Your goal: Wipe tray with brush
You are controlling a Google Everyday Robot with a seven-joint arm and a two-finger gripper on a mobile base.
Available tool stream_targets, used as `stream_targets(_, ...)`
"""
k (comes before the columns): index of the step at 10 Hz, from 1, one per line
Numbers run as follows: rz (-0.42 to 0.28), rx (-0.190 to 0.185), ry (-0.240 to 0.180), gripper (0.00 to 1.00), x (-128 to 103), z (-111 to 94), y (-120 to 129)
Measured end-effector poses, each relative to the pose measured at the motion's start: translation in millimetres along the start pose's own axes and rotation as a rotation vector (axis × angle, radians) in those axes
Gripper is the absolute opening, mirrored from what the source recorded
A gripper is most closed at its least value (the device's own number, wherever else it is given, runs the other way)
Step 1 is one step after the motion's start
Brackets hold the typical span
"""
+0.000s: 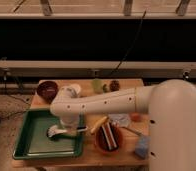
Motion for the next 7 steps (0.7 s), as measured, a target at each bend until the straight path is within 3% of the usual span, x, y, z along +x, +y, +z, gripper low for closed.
stream_targets(4,-0.099,-0.025,0.079,0.00,49,-3,-6)
stream_targets(6,-0.149,-0.024,0.112,0.00,59,1,-13)
stream_targets(7,-0.194,-0.024,0.151,0.03,66,5,-21)
